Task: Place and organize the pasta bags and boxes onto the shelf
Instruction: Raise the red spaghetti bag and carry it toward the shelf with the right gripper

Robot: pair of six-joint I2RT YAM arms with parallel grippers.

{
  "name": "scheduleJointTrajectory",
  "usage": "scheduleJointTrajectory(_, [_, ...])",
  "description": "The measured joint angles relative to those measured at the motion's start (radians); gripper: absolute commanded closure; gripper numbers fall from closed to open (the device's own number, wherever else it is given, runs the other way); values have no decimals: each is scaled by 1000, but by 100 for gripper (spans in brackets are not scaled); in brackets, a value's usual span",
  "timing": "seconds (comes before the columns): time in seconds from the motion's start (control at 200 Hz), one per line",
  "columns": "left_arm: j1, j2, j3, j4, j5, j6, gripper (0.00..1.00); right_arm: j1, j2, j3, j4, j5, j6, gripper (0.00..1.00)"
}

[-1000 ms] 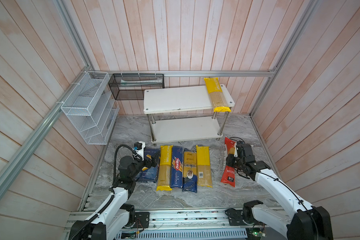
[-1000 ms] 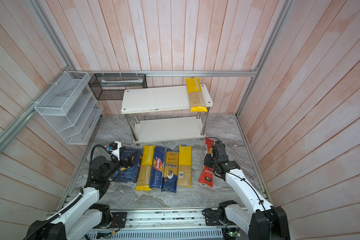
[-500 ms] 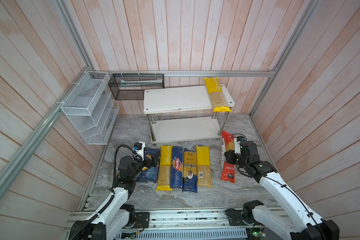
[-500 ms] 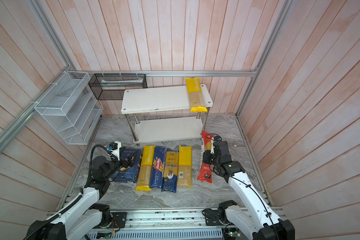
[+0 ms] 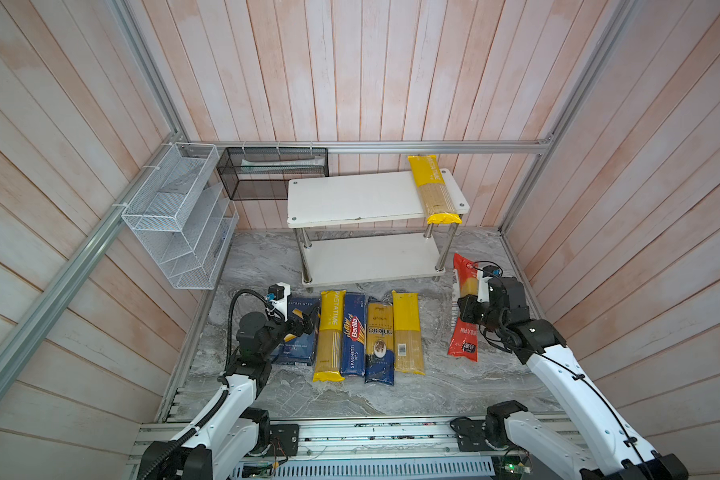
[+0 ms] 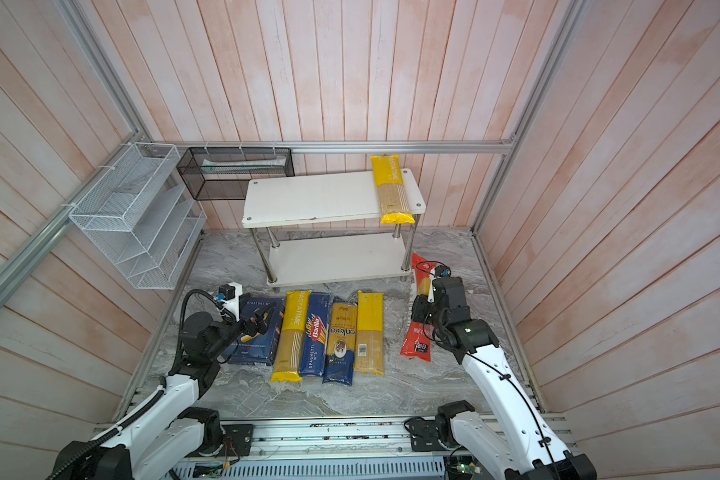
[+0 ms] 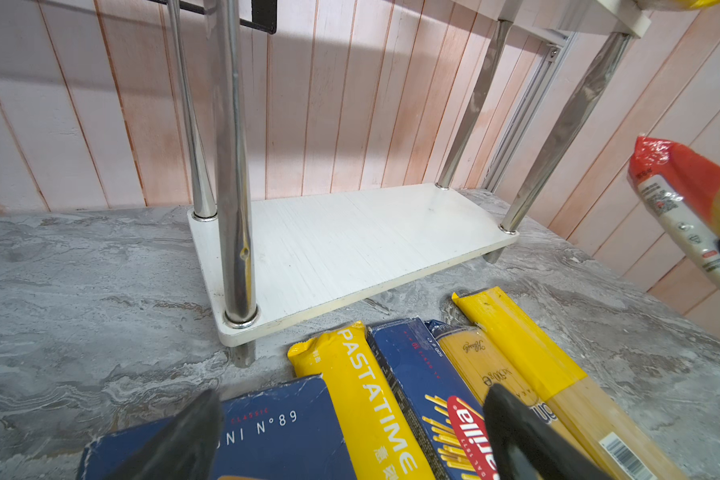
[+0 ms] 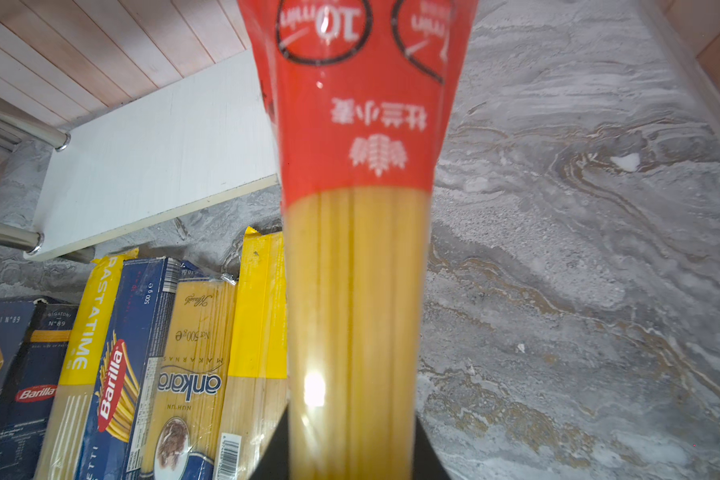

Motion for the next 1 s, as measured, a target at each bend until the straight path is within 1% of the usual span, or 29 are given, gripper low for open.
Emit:
scheduleJointTrajectory(0.16, [0,0,0,0,0,0,0,-58,-2,42,-13,3,-20,100])
scheduleJointTrajectory(0.27, [0,0,0,0,0,0,0,-77,1,78,-29,3,-34,100])
scheduleJointTrajectory(0.555, [0,0,0,0,0,0,0,-95,47,262,-69,2,-81,100])
scheduleJointTrajectory(0.71, [0,0,0,0,0,0,0,-102,105,370,-74,-2,-106,100])
scheduleJointTrajectory(1.0, [0,0,0,0,0,0,0,-103,158,444,-98,-6,-137,100])
